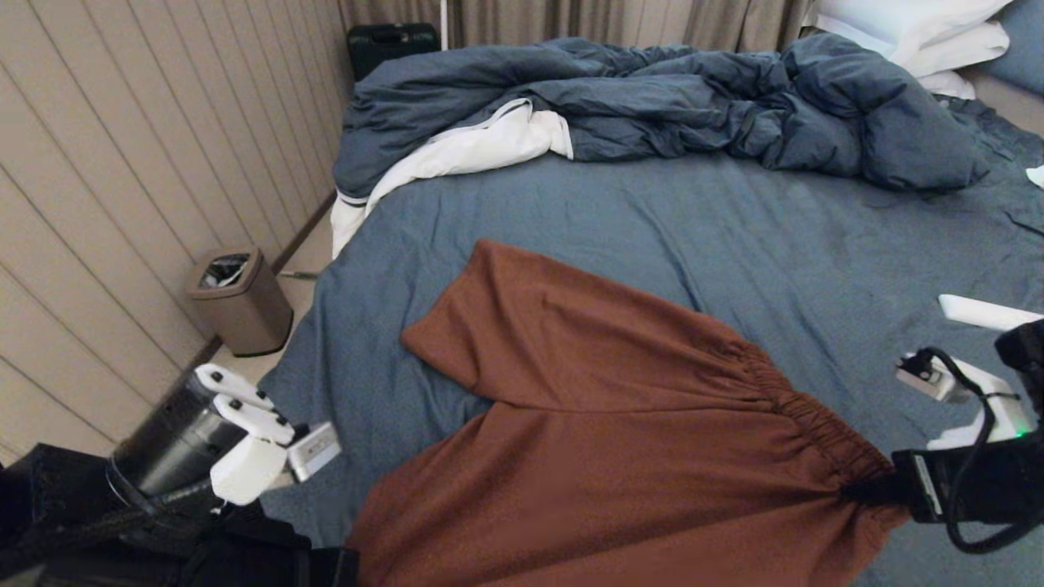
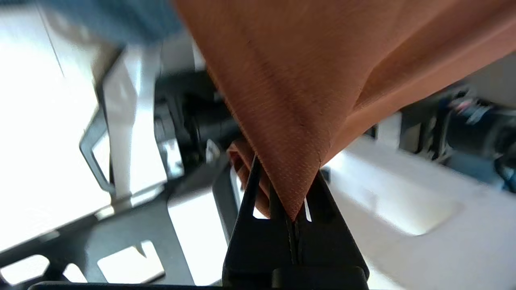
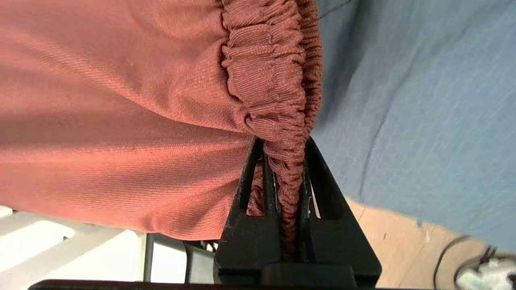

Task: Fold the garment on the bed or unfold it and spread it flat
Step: Fold the brown shorts

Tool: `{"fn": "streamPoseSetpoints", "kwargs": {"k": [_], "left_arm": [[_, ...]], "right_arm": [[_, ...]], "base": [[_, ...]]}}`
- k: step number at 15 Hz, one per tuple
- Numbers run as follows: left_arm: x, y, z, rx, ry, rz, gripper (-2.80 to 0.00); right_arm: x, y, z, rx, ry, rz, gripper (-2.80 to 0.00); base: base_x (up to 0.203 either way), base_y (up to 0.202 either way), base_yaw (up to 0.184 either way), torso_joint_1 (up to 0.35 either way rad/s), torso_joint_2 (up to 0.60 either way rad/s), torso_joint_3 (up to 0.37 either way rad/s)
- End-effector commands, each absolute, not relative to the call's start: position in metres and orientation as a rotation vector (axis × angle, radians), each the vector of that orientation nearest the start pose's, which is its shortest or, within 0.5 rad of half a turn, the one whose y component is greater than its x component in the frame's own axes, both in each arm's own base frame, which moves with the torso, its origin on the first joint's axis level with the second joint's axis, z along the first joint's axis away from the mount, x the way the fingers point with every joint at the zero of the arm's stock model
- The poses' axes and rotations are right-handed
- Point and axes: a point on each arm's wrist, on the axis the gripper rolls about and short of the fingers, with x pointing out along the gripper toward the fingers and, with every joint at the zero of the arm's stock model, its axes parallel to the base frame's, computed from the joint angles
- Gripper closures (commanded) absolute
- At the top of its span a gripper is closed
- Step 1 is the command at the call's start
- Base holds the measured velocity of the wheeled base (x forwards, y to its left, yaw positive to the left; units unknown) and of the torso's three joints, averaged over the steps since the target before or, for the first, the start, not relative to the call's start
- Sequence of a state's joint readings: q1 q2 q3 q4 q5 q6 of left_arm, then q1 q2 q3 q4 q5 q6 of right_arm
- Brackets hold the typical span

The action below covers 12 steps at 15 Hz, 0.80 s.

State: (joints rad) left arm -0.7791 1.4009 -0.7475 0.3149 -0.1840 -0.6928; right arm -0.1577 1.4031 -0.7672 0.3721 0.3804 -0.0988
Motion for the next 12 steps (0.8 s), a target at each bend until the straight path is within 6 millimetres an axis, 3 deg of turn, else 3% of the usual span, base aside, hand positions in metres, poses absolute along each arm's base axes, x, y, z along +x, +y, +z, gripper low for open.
{"fn": "streamPoseSetpoints", "kwargs": {"k": [1,4,6,9,12], "left_arm": [[0.155,-0.138,0.189,-0.34,1.111,-0.501,0.0],[0.199,-0.132,0.231,-0.373,0.972,-0.475,0.0],[0.232,-0.131,0.249,-0.399,0.915,-0.465,0.0],[0.274,-0.135,0.267,-0.431,0.832,-0.463,0.0],[0.308,-0.149,0.271,-0.448,0.762,-0.485,0.0]], "right_arm": [[0.193,-0.021,0.177,0.172,0.924,0.255,0.0],[0.215,-0.024,0.186,0.183,0.901,0.248,0.0],[0.227,-0.026,0.193,0.202,0.882,0.238,0.0],[0.248,-0.029,0.199,0.219,0.862,0.226,0.0],[0.266,-0.032,0.203,0.248,0.846,0.211,0.0]], "base": [[0.0,0.0,0.0,0.0,0.0,0.0],[0.0,0.0,0.0,0.0,0.0,0.0],[0.0,0.0,0.0,0.0,0.0,0.0],[0.0,0.0,0.0,0.0,0.0,0.0],[0.0,0.0,0.0,0.0,0.0,0.0]]}}
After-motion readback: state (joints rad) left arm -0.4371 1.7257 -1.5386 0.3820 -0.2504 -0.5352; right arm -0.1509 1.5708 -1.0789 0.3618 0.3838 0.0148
